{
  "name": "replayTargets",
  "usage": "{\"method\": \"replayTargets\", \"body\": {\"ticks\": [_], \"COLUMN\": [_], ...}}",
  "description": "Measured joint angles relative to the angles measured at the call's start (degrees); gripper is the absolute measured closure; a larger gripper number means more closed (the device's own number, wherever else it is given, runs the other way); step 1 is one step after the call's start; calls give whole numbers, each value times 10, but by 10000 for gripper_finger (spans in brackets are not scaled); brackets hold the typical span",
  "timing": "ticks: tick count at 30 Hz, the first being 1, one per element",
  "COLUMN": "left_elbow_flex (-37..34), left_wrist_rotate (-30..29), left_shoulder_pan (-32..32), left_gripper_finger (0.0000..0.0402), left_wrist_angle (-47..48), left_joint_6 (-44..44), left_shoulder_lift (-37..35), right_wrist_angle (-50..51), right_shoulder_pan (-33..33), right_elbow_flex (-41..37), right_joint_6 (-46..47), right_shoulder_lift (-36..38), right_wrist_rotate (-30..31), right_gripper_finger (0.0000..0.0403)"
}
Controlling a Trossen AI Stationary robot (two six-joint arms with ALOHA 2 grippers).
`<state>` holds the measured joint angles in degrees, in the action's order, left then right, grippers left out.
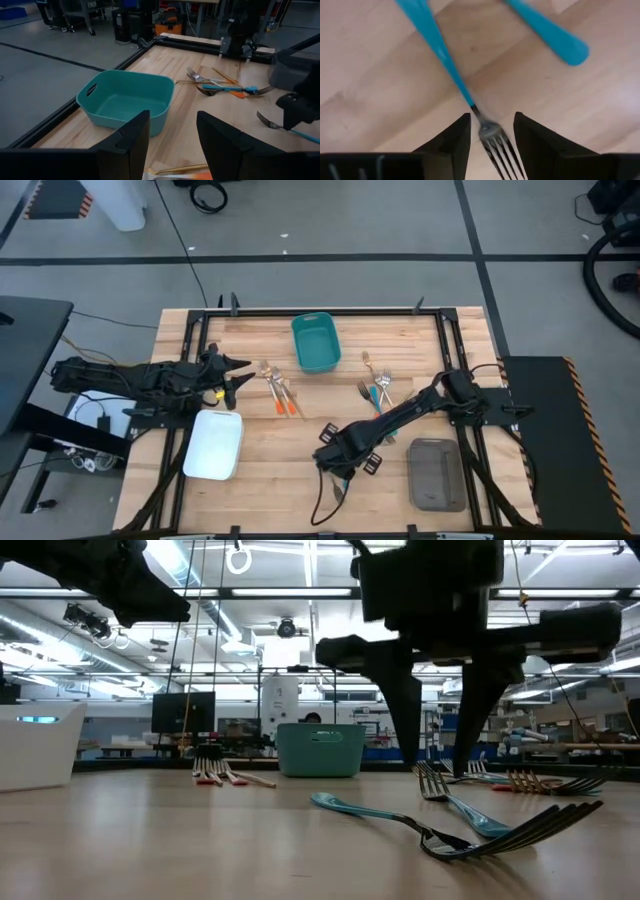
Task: Sort silverware by color (type)
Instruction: Put the blue fork into the black bin
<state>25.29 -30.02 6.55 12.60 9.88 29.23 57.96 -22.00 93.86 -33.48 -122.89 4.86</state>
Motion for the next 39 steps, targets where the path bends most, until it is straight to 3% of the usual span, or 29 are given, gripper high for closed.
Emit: {"method": "replayTargets", "body": {"ticks": [20, 30, 39], "left_elbow_flex": [0, 0, 0], "left_wrist_rotate": [0, 0, 0], "left_shoulder_pan": [0, 0, 0], "left_gripper_finger": [230, 230, 230], "left_wrist_angle": [2, 3, 8], "left_joint_6": [-1, -1, -1], "left_shoulder_lift": [0, 0, 0], "right_wrist_angle": [20, 22, 23], "right_shoulder_pan": [-20, -20, -20], "right_elbow_flex": [8, 7, 8], "right_joint_6": [-118, -137, -107], "right_shoulder_lift": [-42, -42, -43], "right_wrist_rotate": [28, 13, 18], "right_gripper_finger": [316, 390, 391]}}
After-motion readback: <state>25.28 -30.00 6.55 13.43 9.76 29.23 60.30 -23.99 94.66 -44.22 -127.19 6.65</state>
